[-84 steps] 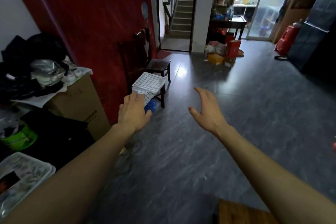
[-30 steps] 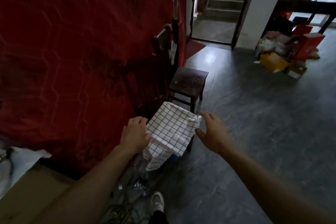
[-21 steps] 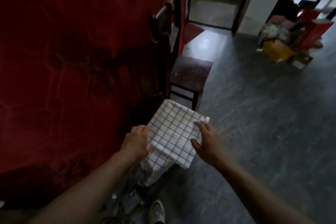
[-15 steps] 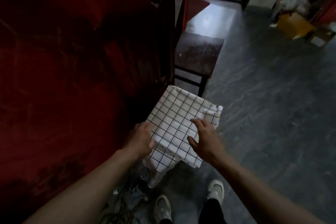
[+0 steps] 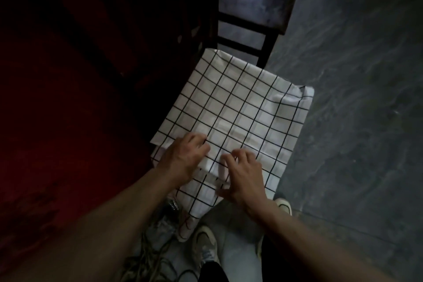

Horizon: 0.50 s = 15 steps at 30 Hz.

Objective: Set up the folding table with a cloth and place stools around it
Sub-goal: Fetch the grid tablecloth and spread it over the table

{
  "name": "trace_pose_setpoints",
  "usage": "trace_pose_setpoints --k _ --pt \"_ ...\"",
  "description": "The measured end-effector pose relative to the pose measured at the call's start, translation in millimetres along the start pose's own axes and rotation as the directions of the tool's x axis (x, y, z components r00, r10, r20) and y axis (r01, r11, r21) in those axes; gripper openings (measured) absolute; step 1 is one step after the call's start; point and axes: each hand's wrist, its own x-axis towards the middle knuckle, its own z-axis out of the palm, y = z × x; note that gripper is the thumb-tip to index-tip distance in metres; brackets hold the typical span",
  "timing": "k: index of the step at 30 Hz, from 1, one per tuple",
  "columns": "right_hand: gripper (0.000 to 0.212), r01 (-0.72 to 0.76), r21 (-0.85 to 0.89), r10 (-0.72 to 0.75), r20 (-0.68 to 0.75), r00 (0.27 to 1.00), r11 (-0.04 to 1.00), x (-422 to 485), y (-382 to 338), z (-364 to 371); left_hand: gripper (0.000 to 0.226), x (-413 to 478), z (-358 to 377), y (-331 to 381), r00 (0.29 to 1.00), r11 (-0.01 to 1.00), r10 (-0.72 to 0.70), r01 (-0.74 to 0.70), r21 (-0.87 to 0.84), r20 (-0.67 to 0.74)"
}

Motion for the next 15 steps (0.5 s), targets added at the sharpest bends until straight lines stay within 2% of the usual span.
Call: trace_pose_setpoints --k 5,10,15 --pt "0.06 -0.007 -0.009 0.007 -0.022 1.0 1.0 -3 -7 2 0.044 1 -7 1 0.997 0.997 0.062 -0.06 0.057 -0.036" --pt "0.051 -0.004 0.012 0.004 -0.079 0.997 1.0 3 -14 -1 0.025 3 -19 -1 0.981 0.997 0.075 -0.079 -0.014 -0.177" --pt "0.018 -0.003 0.087 0.035 -0.362 0.932 0.996 8 -20 -36 0.02 5 -46 -4 0.929 0.991 0.135 -0.127 0.045 -0.344"
